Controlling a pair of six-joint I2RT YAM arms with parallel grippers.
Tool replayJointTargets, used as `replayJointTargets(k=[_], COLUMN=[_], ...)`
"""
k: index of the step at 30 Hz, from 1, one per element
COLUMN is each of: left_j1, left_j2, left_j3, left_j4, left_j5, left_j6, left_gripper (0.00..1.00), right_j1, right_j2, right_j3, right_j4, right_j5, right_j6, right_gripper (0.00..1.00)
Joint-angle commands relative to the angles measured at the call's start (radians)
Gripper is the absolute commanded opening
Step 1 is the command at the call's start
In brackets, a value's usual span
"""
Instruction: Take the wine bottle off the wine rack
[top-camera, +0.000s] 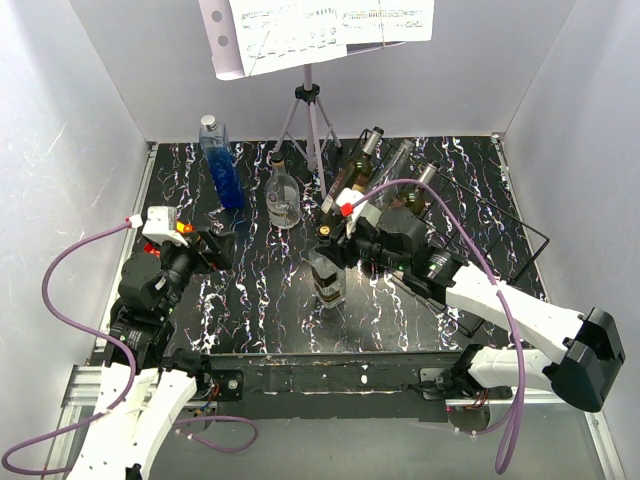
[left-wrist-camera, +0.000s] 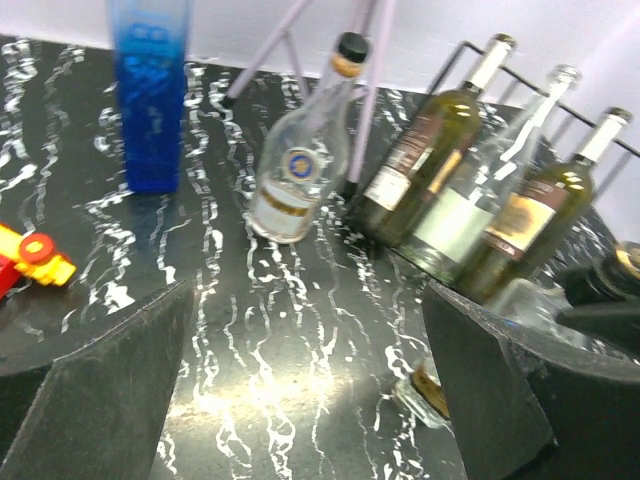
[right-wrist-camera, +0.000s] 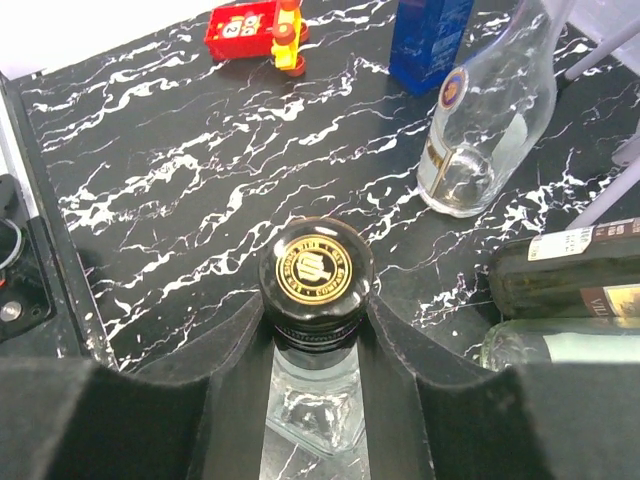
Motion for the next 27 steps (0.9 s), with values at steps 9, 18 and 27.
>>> replayJointTargets(k=[9,18,27], left_j1=[-0.123,-0.557,-0.765], left_j2=[0.116,0.275,0.583], left_j3=[0.046,0.108,0.206], left_j4=[0.121,0.192,0.282], left_j5=[0.284,-0.034,-0.201], left_j6=[0.031,0.074,0.145], left_gripper=[0.97,0.96,0.87], right_j1=[0.002,0.002,0.002], right_j2=[-0.197,-0.452,-0.668], right_j3=[0.000,0.074,-0.044], right_j4=[0.100,-0.251,-0.276], right_j5=[0.100,0.326,0.404], right_j6=[0.040,0.252,0.267], right_gripper=[0.57,0.57,0.57])
